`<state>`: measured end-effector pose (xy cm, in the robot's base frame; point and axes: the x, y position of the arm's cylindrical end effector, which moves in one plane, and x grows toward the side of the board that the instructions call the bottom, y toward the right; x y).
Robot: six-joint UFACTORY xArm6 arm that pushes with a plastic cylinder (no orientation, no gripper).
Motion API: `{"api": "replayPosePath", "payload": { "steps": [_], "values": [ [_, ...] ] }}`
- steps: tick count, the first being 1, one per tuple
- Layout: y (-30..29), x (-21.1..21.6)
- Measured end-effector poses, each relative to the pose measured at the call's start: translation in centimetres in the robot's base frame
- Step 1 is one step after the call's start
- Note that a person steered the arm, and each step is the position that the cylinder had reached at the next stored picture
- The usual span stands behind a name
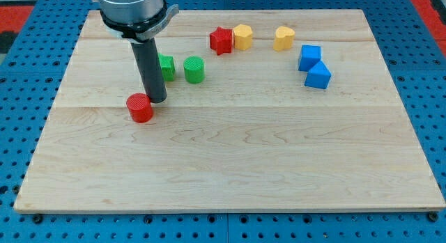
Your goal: Push the blue triangle towards the green circle
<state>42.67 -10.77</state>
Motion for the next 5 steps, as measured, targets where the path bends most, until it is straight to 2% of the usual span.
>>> {"api": "replayPosePath", "payload": {
  "steps": [2, 3, 5],
  "values": [
    [28.9, 3.5],
    [34.1, 1.2],
    [29.4, -5.0]
  ]
}}
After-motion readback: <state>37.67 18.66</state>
